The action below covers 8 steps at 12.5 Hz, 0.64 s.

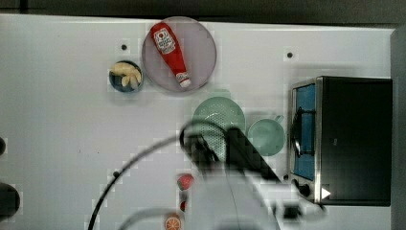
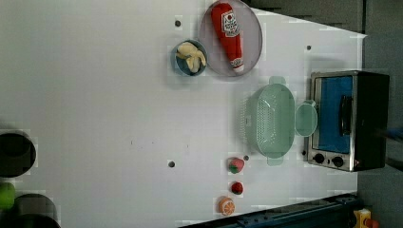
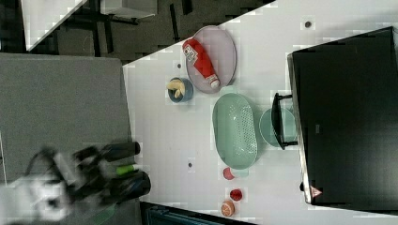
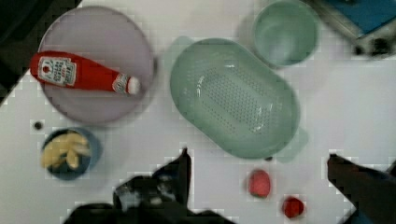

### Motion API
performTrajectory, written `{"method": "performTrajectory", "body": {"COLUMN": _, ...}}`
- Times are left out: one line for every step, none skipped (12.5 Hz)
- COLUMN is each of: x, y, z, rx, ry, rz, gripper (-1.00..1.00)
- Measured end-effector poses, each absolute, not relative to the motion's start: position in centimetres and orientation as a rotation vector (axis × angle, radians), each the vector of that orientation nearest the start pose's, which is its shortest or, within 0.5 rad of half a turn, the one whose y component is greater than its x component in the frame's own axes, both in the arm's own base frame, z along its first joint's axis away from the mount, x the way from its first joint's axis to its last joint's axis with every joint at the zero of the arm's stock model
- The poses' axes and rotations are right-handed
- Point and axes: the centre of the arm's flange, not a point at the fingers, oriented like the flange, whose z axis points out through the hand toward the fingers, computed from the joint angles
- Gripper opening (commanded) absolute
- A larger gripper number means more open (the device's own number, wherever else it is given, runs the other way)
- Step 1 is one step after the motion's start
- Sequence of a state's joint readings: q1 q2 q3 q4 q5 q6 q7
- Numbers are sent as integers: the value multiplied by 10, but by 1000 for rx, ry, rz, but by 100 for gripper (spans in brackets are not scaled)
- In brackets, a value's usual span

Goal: Drag strainer right to left.

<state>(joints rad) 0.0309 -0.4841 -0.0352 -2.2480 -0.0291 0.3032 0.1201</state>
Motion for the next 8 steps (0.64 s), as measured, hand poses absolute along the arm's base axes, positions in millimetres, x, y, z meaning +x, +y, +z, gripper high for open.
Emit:
{"method": "performTrajectory", "body": {"x": 432, "y": -7, "z": 510, "rx": -2807, "ry": 1383, "rz": -90, "gripper": 100}}
{"method": "performTrajectory", "body": {"x": 440, "y": -10, "z": 454, "rx": -2802, "ry": 1456, "rz": 0, "gripper": 100}}
{"method": "performTrajectory", "body": {"x": 445, "y": -13, "z": 401, "rx": -2800, "ry": 1533, "rz": 65, "gripper": 100}}
{"method": "performTrajectory", "body": {"x": 447, "y": -12, "z": 355, "rx": -2790, "ry": 1601, "rz": 99, "gripper": 100}}
{"method": "performTrajectory", "body": {"x": 444, "y": -9, "z": 319, "rx": -2767, "ry": 1673, "rz": 136, "gripper": 100}}
{"method": "performTrajectory", "body": {"x": 443, "y": -5, "z": 293, "rx": -2752, "ry": 1732, "rz": 177, "gripper": 100}}
{"method": "performTrajectory", "body": {"x": 447, "y": 0, "z": 274, "rx": -2719, "ry": 1793, "rz": 157, "gripper": 100}}
{"method": "performTrajectory", "body": {"x": 455, "y": 2, "z": 263, "rx": -2667, "ry": 1856, "rz": 116, "gripper": 100}}
